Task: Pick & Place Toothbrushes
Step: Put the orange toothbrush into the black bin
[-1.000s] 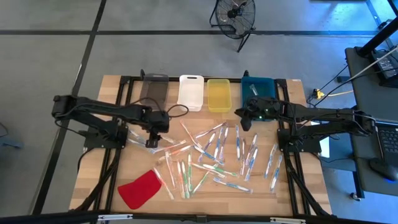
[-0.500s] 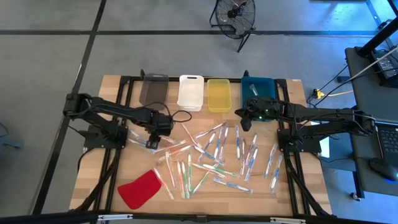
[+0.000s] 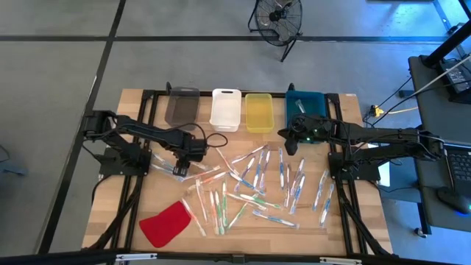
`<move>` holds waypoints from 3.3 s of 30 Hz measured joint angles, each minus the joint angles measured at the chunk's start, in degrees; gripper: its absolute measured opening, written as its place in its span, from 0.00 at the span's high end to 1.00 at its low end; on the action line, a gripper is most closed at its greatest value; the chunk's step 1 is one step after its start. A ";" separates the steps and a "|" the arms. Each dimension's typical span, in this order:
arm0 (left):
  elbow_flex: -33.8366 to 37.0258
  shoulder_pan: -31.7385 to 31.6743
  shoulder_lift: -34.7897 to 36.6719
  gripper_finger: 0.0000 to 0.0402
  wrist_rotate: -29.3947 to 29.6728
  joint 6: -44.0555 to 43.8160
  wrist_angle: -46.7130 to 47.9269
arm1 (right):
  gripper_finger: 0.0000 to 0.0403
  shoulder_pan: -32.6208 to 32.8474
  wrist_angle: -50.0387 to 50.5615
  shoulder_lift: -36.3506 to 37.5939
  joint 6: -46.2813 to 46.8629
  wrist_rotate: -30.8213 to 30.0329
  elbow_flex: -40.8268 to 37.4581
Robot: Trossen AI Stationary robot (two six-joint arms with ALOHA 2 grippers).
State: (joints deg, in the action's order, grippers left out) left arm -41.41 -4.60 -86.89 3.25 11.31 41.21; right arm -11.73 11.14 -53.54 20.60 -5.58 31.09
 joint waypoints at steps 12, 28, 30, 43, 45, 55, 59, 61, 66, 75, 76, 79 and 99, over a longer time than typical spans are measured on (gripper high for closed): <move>0.02 0.00 -0.04 0.86 -0.97 -0.02 0.53 | 0.85 0.00 0.00 0.00 0.04 0.00 0.00; 0.42 0.00 2.26 0.94 -1.76 -4.11 3.59 | 0.93 0.00 0.25 0.00 0.01 0.02 0.00; 0.33 0.00 3.68 0.95 -1.72 -4.97 3.62 | 0.94 0.00 0.25 0.00 0.00 0.01 0.00; 0.28 -0.08 16.09 0.95 2.82 -12.17 3.44 | 0.96 0.00 1.92 0.00 -0.02 0.46 0.00; 0.24 -0.42 18.35 0.95 3.66 -14.09 3.05 | 0.95 0.00 1.97 0.00 -0.02 0.48 0.00; 0.20 -4.50 26.96 0.95 7.10 -19.13 -4.23 | 0.91 0.00 2.79 0.00 -0.04 0.46 0.00; 0.20 -6.75 28.67 0.95 8.86 -19.80 -8.04 | 0.90 0.00 3.42 0.00 -0.04 0.46 0.00; 0.20 -8.02 29.31 0.96 9.74 -19.80 -9.96 | 0.90 0.00 3.48 0.00 -0.04 0.46 0.00; 0.17 -11.74 30.03 0.96 11.42 -20.66 -15.33 | 0.92 0.00 3.48 0.00 -0.04 0.47 0.00; 0.15 -18.71 30.08 0.96 13.85 -22.14 -23.53 | 0.97 0.00 3.61 0.00 -0.09 0.46 0.00; 0.15 -19.50 30.08 0.96 13.79 -22.16 -24.02 | 0.97 0.00 3.65 0.00 -0.09 0.46 0.00; 0.15 -21.91 30.08 0.96 14.81 -22.14 -24.40 | 0.98 0.00 3.65 0.00 -0.20 0.46 0.00; 0.11 -37.83 26.60 0.96 16.04 -20.15 -26.04 | 0.91 0.00 3.64 0.00 -0.17 0.46 0.00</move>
State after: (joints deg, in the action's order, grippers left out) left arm -41.30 -42.44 -60.29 19.29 -8.84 15.17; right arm -11.73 14.78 -53.54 20.43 -5.13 31.09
